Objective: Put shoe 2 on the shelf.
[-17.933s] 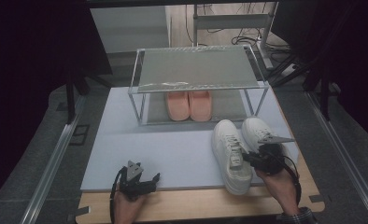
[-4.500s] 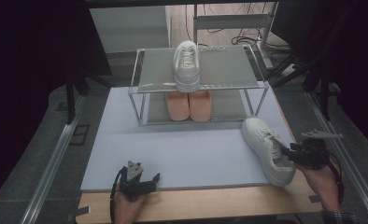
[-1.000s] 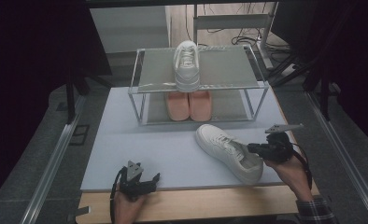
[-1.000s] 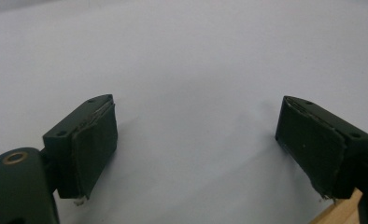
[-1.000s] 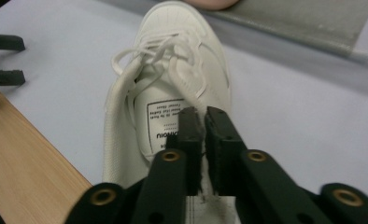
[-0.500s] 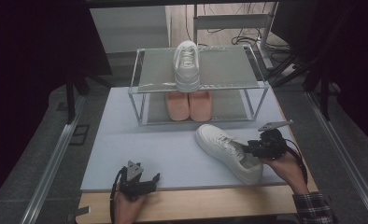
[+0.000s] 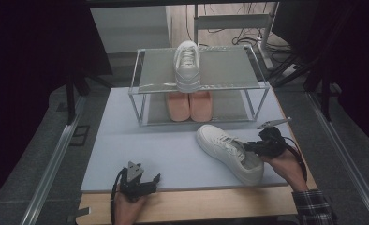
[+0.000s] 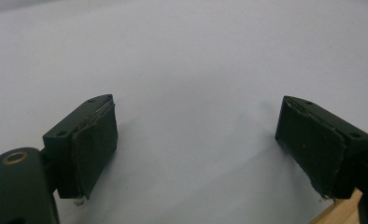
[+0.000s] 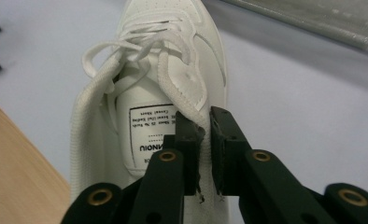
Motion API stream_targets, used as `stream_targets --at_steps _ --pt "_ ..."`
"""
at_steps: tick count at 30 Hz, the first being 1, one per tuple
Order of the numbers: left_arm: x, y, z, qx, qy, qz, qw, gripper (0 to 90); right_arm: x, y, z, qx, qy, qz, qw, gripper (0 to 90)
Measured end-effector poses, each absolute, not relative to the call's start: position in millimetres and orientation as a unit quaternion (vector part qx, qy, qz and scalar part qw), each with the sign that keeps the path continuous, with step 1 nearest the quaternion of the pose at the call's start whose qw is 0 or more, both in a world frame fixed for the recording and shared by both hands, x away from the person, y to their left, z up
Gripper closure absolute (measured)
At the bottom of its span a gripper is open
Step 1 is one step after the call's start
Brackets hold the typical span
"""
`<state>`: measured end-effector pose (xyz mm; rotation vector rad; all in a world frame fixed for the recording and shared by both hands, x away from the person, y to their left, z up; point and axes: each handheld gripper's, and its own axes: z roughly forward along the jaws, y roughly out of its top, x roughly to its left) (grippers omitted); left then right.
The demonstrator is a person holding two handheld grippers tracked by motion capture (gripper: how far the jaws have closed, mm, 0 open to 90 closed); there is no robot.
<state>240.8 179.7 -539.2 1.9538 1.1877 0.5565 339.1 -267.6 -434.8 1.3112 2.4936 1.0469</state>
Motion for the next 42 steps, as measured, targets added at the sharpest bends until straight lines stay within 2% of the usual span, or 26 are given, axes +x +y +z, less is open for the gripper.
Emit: stream_targets --at_steps 6,21,42 --pt "241 180 -539 0.767 0.466 0.218 0.384 12.9 340 -269 -436 0.452 0.813 0.366 0.023 84.5" --pt "241 180 -539 0.767 0.466 0.218 0.384 12.9 342 -286 -436 0.508 0.737 0.442 -0.057 85.0" --pt "241 180 -539 0.767 0.466 0.218 0.384 12.9 337 -301 -418 0.511 0.678 0.519 -0.1 85.0"
